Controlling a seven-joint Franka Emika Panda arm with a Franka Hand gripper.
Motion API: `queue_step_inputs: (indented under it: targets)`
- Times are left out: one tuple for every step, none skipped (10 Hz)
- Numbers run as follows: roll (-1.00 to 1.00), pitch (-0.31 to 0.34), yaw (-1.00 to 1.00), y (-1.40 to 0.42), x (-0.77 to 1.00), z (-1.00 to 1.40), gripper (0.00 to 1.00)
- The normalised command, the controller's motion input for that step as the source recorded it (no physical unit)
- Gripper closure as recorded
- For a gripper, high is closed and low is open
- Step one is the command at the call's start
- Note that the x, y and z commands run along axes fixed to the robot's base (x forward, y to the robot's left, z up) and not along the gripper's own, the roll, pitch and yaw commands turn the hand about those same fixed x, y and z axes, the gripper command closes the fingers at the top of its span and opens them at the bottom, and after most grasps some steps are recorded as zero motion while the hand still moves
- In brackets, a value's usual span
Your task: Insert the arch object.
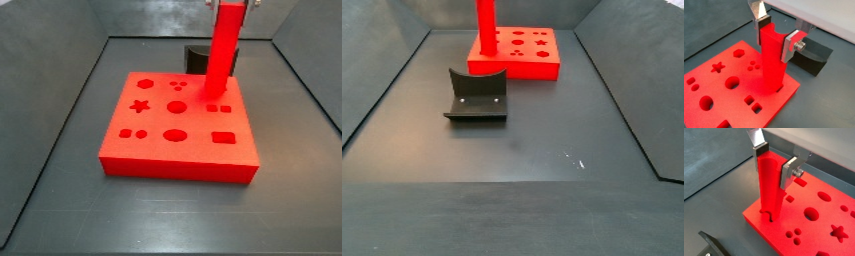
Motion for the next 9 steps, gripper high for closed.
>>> queue_step_inputs:
  targets:
    - [0.00,0.000,0.02,0.01,0.00,-0.05,1.00]
    - [0.00,0.000,0.00,0.12,0.05,-0.06,1.00]
    - [0.00,0.000,0.00,0.13,0.05,-0.07,1.00]
    - [0.00,0.000,0.03,0.13,0.03,-0.10,1.00]
    - [-0.03,0.000,0.04,0.01,0.00,-0.12,1.00]
    - [-0.05,-0.013,0.14,0.00,0.00,-0.11,1.00]
    - [-0.04,-0.007,0.21,-0.09,0.00,-0.07,1.00]
    - [0.00,0.000,0.24,-0.05,0.12,-0.11,1.00]
    - [-0.01,0.000,0.23,0.00,0.19,-0.13,1.00]
